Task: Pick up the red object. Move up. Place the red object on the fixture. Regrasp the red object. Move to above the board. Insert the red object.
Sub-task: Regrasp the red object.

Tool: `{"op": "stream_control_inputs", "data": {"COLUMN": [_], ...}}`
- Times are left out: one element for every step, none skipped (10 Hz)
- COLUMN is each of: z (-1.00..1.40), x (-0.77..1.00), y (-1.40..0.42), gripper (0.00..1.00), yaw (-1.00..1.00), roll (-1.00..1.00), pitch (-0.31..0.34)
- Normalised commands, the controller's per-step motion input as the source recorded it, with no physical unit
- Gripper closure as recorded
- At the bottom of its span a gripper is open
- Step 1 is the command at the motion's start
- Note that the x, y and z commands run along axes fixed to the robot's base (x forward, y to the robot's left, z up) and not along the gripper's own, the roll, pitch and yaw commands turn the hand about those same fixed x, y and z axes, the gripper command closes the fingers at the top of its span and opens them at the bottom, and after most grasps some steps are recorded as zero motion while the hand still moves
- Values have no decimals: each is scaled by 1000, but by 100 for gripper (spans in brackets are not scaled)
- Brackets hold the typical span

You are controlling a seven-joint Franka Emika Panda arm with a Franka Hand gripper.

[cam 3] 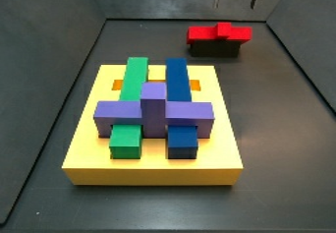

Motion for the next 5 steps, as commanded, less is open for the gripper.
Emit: {"op": "stream_control_inputs", "data": {"z": [26,34,34,37,46], "x": [34,43,49,43,77], "y": [-71,-94,-109,-154,-174], "gripper": [0,0,0,0,0], "yaw": [131,143,146,149,120], "roll": [1000,1000,1000,1000,1000], "pitch": [0,0,0,0,0]}}
